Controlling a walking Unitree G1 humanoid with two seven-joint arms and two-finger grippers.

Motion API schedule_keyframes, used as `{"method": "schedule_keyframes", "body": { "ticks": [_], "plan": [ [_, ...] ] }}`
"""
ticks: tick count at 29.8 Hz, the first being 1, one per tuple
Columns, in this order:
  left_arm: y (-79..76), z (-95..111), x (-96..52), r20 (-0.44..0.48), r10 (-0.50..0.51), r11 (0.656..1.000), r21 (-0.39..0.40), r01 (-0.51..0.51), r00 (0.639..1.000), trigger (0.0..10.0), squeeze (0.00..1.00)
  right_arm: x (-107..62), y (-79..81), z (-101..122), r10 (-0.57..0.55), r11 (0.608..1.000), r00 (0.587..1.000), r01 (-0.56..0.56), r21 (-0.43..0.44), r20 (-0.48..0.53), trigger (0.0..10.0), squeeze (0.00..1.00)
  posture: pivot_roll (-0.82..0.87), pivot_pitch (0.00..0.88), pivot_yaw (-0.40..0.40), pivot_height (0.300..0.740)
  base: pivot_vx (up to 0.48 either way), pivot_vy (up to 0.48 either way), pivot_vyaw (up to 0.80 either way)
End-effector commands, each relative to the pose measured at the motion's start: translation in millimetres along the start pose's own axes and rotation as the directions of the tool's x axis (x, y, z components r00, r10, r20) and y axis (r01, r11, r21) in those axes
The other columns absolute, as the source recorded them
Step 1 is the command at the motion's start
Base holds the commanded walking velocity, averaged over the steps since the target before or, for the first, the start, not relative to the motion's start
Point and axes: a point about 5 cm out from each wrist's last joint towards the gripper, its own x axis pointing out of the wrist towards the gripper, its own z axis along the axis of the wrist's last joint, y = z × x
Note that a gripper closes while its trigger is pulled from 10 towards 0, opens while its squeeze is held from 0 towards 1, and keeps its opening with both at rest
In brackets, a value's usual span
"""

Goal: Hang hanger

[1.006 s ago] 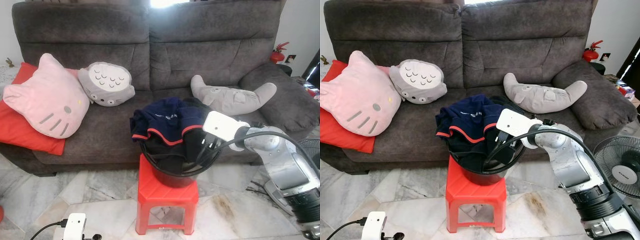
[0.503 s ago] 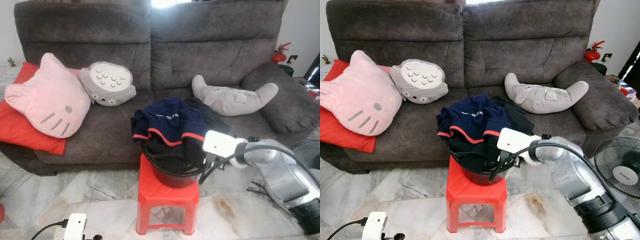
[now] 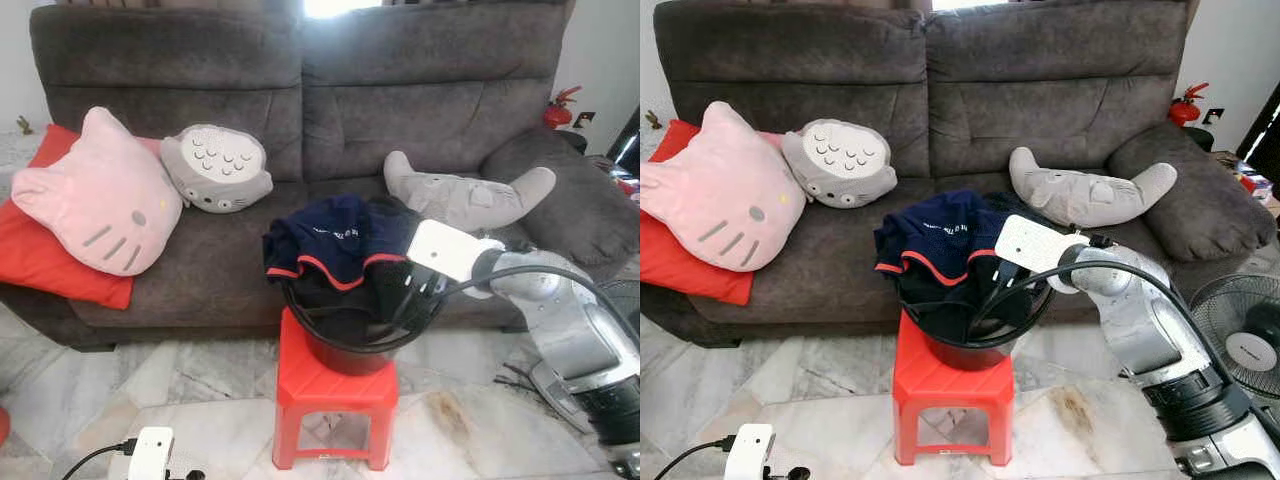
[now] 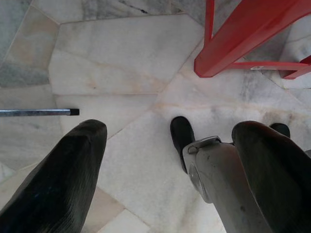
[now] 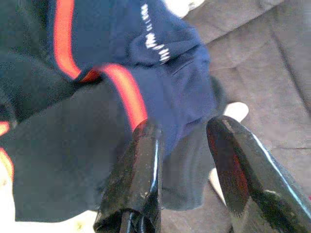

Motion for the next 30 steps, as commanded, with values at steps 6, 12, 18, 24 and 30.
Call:
{"method": "schedule_keyframes", "body": {
  "ticks": [6, 12, 18, 24, 30],
  "plan": [
    [2.1, -2.3, -0.7, -0.014, 0.005, 1.000, 0.003, -0.005, 1.000, 10.0, 0.00, -12.8, 22.0, -4.8, 0.004, 0.998, 1.000, -0.005, 0.063, 0.006, 10.0, 0.00, -0.23, 0.000, 0.017, 0.740, 0.000, 0.000, 0.00],
    [2.1, -1.8, -0.6, -0.013, 0.006, 1.000, 0.002, -0.006, 1.000, 10.0, 0.00, -19.6, 23.3, -19.4, -0.115, 0.987, 0.990, 0.123, 0.102, -0.085, 10.0, 0.00, -0.24, 0.000, 0.015, 0.740, 0.000, 0.000, 0.00],
    [2.1, -1.7, -0.5, -0.014, 0.005, 1.000, 0.004, -0.005, 1.000, 10.0, 0.00, -27.3, 15.3, -29.1, -0.282, 0.940, 0.950, 0.302, 0.161, -0.134, 10.0, 0.00, -0.24, 0.000, 0.013, 0.740, 0.000, 0.000, 0.00],
    [2.1, -1.7, -0.5, -0.013, 0.006, 1.000, 0.003, -0.006, 1.000, 10.0, 0.00, -23.2, 29.9, -31.1, -0.266, 0.931, 0.958, 0.285, 0.228, -0.110, 10.0, 0.00, -0.24, 0.000, 0.013, 0.740, 0.000, 0.000, 0.00],
    [2.3, -2.9, -0.9, -0.015, 0.005, 1.000, 0.007, -0.005, 1.000, 10.0, 0.00, -14.3, 47.2, -39.9, -0.206, 0.926, 0.967, 0.242, 0.289, -0.149, 10.0, 0.00, -0.23, 0.000, 0.007, 0.740, 0.000, 0.000, 0.00]
  ]
}}
